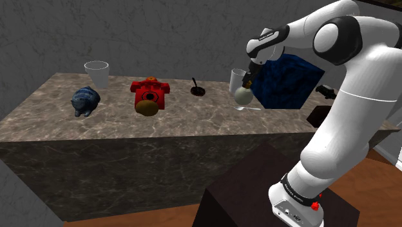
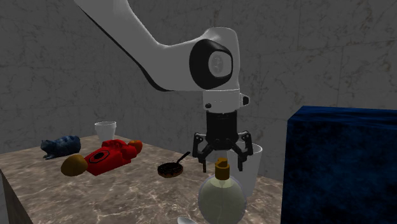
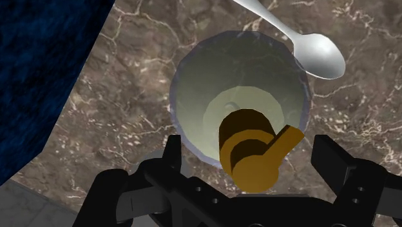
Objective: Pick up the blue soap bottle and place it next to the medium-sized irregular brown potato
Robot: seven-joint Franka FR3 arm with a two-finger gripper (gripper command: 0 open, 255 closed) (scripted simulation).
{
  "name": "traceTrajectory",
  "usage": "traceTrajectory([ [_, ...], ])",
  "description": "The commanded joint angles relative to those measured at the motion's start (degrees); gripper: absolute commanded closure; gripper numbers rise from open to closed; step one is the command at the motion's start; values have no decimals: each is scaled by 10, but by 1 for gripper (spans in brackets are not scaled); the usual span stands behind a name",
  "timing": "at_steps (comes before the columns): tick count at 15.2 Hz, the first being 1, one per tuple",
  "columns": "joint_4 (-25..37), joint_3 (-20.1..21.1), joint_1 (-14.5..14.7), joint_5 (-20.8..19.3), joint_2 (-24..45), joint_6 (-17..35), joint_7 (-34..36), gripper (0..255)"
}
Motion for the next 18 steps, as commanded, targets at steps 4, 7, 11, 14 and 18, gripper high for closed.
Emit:
traceTrajectory([
  [4,0,0,0,1,1,1,0,0],
  [7,0,0,0,0,1,1,0,255],
  [11,0,0,0,0,1,1,0,255],
  [14,0,0,0,1,1,1,0,255],
  [18,11,-1,1,-5,-9,-19,4,255],
])
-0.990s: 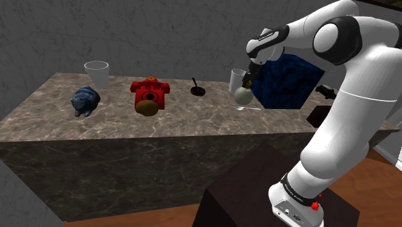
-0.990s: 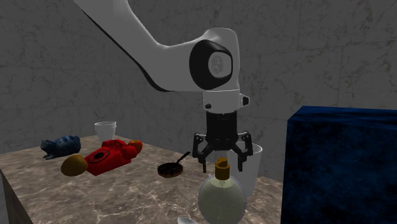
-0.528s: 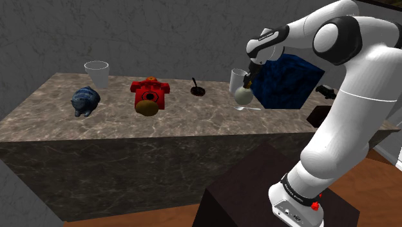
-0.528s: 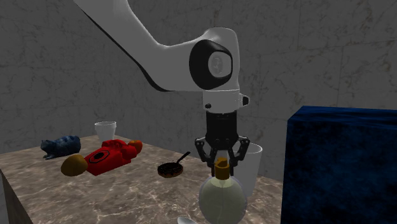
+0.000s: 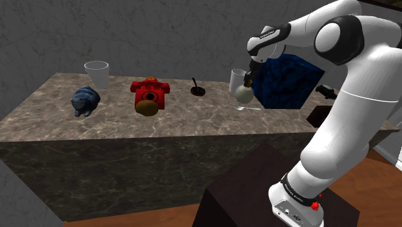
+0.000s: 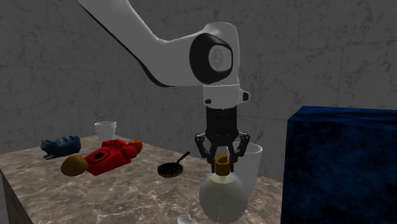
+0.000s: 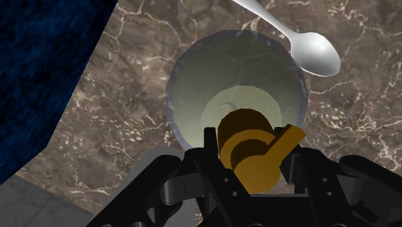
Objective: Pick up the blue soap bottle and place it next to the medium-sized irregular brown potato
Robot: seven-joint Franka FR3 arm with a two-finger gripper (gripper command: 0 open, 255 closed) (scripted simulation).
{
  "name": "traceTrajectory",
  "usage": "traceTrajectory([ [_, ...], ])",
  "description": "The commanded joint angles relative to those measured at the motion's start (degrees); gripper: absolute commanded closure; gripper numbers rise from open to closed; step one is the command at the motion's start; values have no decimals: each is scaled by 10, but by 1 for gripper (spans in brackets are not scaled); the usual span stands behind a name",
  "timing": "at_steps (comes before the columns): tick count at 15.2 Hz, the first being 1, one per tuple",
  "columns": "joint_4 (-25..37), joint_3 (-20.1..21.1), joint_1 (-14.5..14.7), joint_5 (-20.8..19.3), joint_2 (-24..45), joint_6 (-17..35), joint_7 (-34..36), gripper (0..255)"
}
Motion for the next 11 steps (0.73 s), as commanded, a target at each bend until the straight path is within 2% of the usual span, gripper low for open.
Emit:
traceTrajectory([
  [1,7,-1,1,-3,-6,-13,2,255],
  [11,54,-4,3,-16,-31,-83,11,255],
])
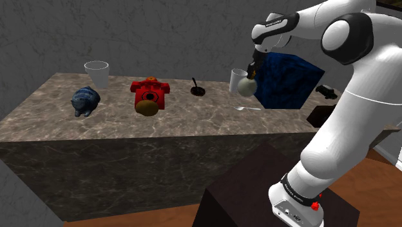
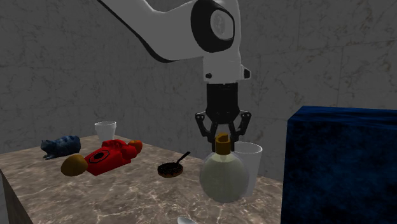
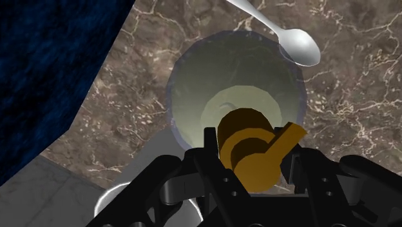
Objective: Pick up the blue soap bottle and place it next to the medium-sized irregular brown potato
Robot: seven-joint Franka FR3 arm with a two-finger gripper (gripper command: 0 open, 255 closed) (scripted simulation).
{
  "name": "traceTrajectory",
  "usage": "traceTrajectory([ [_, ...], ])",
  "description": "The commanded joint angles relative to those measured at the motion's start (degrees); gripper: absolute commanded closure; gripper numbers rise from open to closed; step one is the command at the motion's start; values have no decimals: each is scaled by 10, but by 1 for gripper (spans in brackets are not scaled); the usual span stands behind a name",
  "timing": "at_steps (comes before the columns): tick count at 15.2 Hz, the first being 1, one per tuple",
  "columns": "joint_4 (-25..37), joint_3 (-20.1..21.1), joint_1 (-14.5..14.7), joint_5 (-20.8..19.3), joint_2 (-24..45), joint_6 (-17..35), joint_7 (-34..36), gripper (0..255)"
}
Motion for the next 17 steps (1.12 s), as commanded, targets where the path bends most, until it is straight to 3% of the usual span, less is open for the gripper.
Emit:
traceTrajectory([
  [1,12,0,1,-2,-4,-16,2,255],
  [17,120,-2,0,-9,-17,-135,8,255],
])
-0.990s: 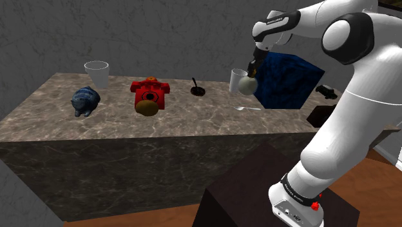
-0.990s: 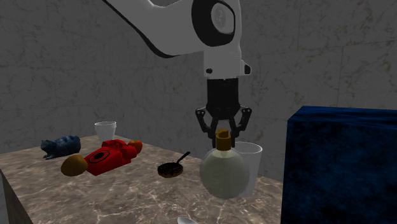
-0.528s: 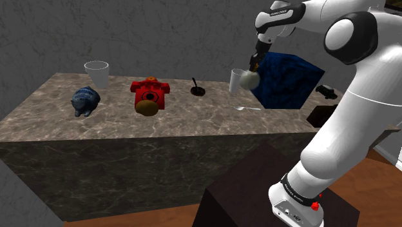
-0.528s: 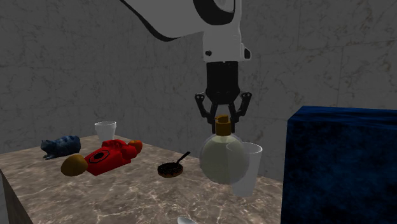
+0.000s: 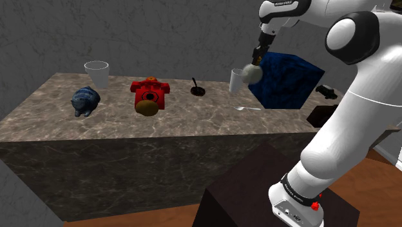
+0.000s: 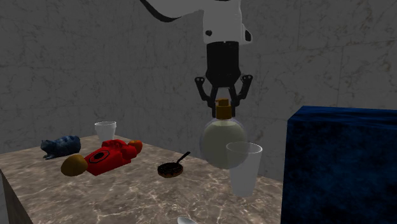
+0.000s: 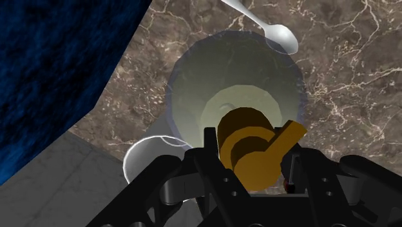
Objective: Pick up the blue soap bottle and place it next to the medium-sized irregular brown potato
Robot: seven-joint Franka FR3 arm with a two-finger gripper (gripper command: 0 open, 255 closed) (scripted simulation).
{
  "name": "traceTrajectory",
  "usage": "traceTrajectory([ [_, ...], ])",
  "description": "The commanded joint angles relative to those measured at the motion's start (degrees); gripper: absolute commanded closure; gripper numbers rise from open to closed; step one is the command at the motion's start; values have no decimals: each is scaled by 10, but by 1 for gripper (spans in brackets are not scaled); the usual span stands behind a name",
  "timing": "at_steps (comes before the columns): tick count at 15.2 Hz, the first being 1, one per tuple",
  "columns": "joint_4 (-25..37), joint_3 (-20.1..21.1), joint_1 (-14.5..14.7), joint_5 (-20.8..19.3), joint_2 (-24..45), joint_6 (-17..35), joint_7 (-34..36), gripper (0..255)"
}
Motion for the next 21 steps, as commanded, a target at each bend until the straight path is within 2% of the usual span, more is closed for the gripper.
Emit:
traceTrajectory([
  [1,18,0,-1,0,2,-16,0,255],
  [15,148,-3,-8,8,22,-127,-2,255],
  [21,54,32,48,-28,-55,-104,85,255],
])
